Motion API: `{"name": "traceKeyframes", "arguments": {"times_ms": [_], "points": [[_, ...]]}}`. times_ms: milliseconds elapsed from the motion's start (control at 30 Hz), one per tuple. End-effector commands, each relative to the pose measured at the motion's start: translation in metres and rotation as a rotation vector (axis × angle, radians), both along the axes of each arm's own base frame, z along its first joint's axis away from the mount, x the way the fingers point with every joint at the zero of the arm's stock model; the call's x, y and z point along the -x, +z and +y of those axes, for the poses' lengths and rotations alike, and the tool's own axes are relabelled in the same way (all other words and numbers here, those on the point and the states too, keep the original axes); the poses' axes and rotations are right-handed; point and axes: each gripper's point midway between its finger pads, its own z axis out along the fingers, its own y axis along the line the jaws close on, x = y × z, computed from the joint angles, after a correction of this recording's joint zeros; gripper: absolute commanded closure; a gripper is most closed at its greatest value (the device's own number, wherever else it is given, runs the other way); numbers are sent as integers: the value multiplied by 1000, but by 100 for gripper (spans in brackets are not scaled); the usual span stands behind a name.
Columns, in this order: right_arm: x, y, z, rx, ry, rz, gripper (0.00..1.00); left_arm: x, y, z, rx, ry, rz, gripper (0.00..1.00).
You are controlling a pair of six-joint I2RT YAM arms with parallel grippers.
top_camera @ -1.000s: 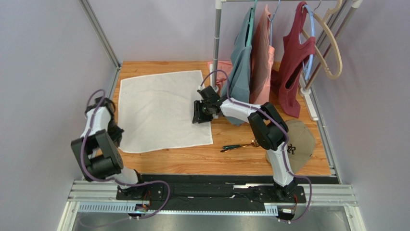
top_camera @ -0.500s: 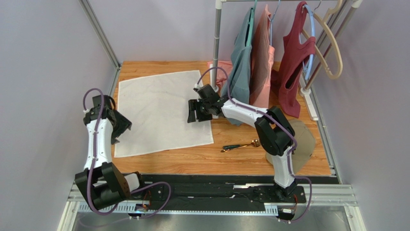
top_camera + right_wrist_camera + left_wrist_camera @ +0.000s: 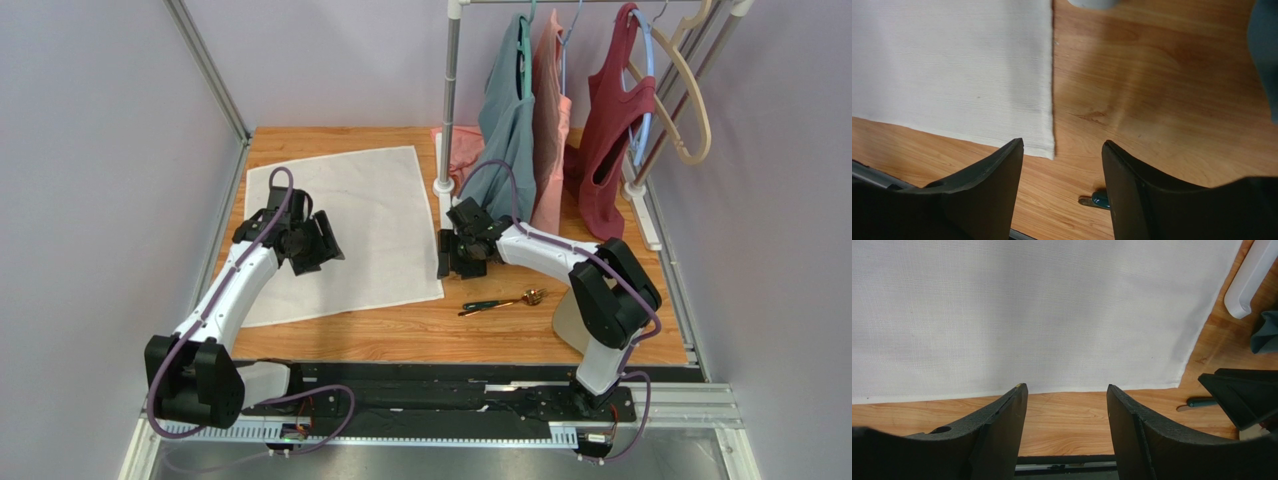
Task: Fold the napkin into a case and place the utensils inside
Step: Flatten out the crumpled napkin at the center of the board.
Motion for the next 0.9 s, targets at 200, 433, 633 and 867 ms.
{"name": "traceKeyframes", "arguments": {"times_ms": [200,433,633,867], "points": [[18,-12,-18,98,-217,24,58,21,23,-7,59,-43,-141,31],[26,-21,-13,234,-288,-12,56,27,31,-9,73,-74,-186,31],[27,-17,-5,291,-269,-68,52,29,39,-12,85,-91,-215,32],[23,-19,4,321,-244,-82,52,28,44,-17,113,-111,-232,32]]}}
